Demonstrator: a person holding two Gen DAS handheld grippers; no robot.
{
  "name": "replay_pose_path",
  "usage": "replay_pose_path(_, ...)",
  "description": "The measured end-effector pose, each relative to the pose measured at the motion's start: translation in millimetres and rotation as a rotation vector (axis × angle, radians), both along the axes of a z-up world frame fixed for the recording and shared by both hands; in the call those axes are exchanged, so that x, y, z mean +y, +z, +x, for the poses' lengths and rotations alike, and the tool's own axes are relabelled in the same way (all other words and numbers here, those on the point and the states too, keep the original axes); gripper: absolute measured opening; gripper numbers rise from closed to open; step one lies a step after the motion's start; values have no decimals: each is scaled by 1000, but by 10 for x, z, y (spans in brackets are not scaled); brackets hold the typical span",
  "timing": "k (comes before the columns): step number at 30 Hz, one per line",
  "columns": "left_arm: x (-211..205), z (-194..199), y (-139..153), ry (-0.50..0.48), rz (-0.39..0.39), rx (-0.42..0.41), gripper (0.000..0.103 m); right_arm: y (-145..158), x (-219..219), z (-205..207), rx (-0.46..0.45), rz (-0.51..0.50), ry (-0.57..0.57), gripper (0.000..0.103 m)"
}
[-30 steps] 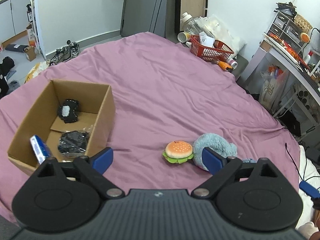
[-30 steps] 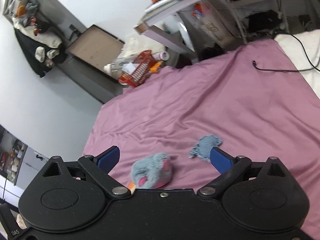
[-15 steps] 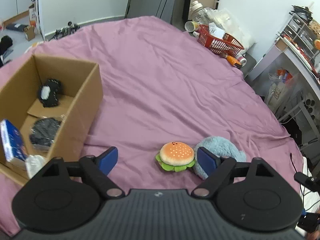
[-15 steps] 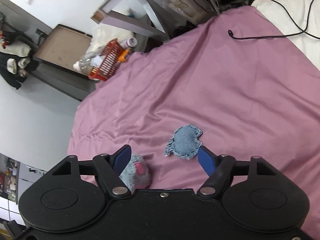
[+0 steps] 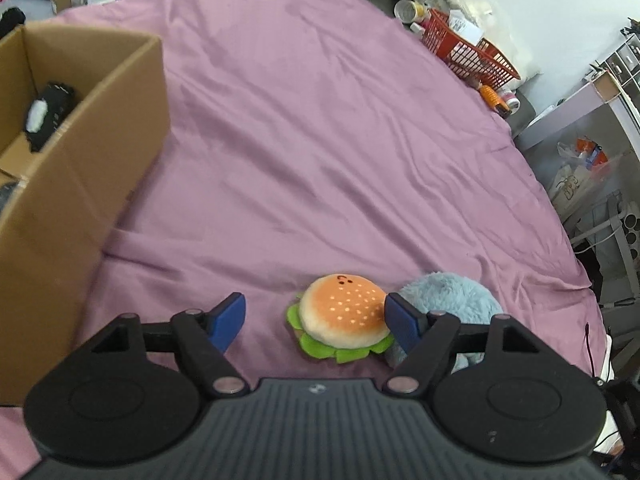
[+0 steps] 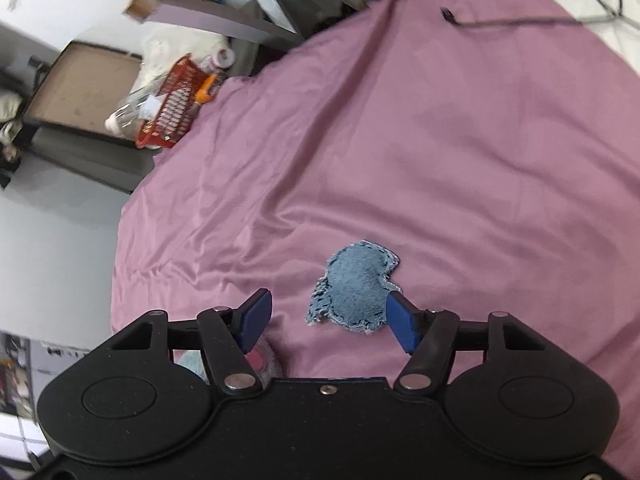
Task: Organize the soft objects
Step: 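Close the left tool on the burger toy while the right tool grasps the blue cloth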
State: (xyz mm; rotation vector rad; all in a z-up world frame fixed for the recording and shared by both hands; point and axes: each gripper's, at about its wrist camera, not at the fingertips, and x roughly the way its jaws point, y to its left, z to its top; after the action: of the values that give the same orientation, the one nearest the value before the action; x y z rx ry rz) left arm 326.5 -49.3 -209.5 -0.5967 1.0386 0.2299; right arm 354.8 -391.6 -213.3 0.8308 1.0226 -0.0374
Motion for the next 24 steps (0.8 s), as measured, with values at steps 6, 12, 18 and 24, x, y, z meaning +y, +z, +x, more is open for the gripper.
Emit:
replay_pose_path(6, -42, 90, -124, 6, -28, 29, 75, -145, -38, 62, 35, 11, -35, 58)
replay_pose_path(12, -56, 127, -127, -13, -26, 29, 43, -179, 59, 181, 47, -108, -30, 58)
replay_pose_path(18, -91, 74, -14, -22, 11, 18, 34, -344, 98, 208, 91, -91, -7, 33)
replay_pose_path(24, -32, -78, 187, -10, 41, -13, 33, -241, 114, 100, 36, -92, -6, 24)
